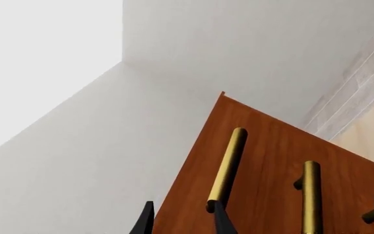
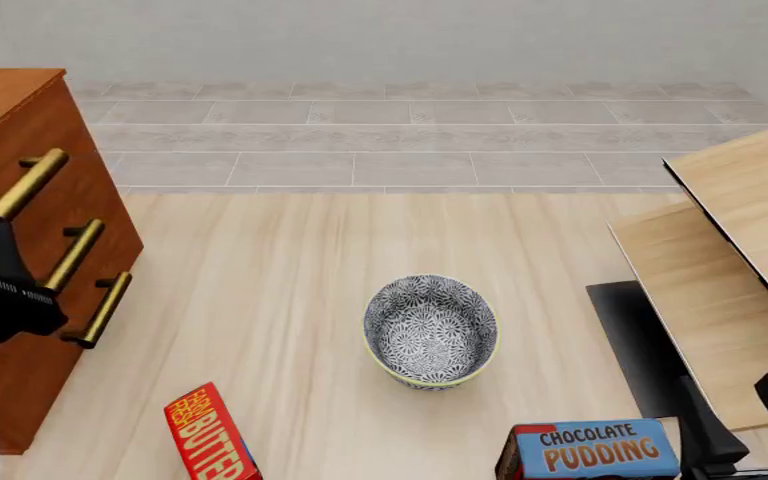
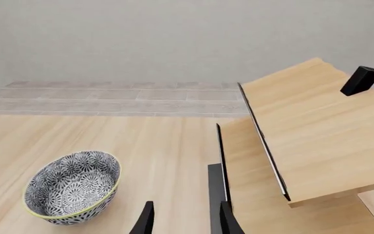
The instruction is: Close the top drawer of the cabinet.
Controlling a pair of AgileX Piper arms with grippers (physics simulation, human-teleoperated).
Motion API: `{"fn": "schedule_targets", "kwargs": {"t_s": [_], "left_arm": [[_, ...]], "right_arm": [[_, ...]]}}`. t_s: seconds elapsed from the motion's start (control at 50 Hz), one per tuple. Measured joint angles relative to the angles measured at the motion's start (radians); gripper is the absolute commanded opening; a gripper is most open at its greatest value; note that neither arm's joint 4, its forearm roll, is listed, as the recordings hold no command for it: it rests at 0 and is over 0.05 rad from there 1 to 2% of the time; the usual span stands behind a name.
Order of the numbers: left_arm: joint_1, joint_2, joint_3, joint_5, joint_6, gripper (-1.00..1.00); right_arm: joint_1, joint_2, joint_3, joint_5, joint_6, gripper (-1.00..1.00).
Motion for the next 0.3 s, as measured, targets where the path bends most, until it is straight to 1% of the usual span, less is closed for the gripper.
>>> {"fn": "schedule_targets", "kwargs": {"t_s": [0.3], "left_arm": [[0.002, -0.002, 0.000, 0.000, -0.002, 1.00]], "right_arm": [[0.003, 0.000, 0.000, -0.002, -0.001, 1.00]]}}
